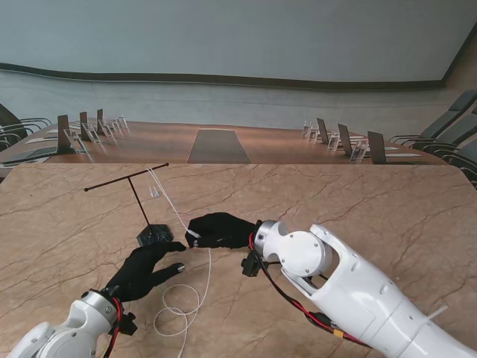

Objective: Take the wired earphone off the rack, coil the cable and place them on the table

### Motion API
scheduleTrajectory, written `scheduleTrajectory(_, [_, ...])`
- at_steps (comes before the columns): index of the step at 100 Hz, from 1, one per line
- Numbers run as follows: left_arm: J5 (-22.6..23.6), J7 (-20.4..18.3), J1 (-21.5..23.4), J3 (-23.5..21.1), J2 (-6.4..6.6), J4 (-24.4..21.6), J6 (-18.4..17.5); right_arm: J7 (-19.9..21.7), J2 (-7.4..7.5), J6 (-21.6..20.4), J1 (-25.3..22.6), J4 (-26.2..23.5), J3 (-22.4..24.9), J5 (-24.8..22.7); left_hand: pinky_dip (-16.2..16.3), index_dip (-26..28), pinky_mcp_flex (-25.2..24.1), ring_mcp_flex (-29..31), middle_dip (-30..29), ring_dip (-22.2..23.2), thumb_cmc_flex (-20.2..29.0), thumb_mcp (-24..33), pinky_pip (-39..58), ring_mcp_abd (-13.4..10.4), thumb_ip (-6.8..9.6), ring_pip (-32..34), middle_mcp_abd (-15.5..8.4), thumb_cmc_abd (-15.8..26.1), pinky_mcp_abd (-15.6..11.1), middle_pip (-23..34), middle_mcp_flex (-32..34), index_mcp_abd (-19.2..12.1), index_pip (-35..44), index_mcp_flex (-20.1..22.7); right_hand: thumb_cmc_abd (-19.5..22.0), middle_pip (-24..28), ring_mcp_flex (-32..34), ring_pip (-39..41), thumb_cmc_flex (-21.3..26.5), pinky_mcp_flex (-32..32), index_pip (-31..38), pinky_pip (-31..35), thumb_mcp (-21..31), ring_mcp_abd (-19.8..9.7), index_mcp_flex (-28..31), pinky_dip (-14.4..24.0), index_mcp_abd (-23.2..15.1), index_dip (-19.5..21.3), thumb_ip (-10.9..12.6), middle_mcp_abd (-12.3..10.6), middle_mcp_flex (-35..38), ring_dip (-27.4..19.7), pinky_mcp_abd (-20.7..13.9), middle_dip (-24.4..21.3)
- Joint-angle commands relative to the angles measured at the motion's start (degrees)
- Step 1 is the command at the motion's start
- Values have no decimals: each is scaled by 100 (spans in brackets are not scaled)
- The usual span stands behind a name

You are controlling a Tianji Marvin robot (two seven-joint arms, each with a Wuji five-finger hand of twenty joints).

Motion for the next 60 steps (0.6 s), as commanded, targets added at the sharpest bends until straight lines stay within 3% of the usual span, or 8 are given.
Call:
scheduleTrajectory(1, [-112,-34,-33,-14,-37,17,18,24,20,14,-96,-85,-8,-27,-196,-165,-84,-152,-138,-256,-278,-90,-396,-224,46,-287,-102,264,-158,-233,-181,118,-353,10,201,160,94,148,184,22,1027,254,372,-13,946,-90,-550,534,524,161,108,-47,9,5])
scheduleTrajectory(36, [-891,52,-353,107,-115,262,-49,187,106,63,-247,-282,-7,-84,-220,-652,-2,-75,-438,-583,-1748,-228,-756,-24,-79,-645,135,501,-27,-565,-114,511,-877,188,190,212,125,181,179,47,1029,301,400,-5,968,-112,-518,530,550,206,130,-37,23,17])
scheduleTrajectory(44, [-1102,41,-440,133,-129,341,-90,225,128,71,-279,-332,0,-110,-272,-721,13,-97,-478,-620,-2070,-229,-844,4,-98,-682,169,535,-115,-614,-125,556,-946,221,181,216,126,183,181,47,1029,307,413,-6,976,-118,-512,527,560,216,134,-37,23,14])
scheduleTrajectory(50, [-1256,78,-510,168,-151,392,-107,242,141,73,-307,-365,7,-133,-505,-795,-9,-160,-503,-668,-2252,-201,-1157,32,-119,-732,230,509,-324,-651,-144,616,-1028,244,175,220,135,186,173,51,1029,314,420,1,984,-122,-512,523,569,219,142,-37,31,12])
scheduleTrajectory(60, [-1349,86,-607,196,-160,473,-167,268,157,96,-347,-409,2,-146,-657,-837,91,-202,-517,-721,-2361,-192,-1326,59,-130,-785,241,518,-384,-699,-175,652,-1073,222,172,225,133,184,171,48,1034,319,429,-5,987,-129,-511,525,582,222,144,-38,31,11])
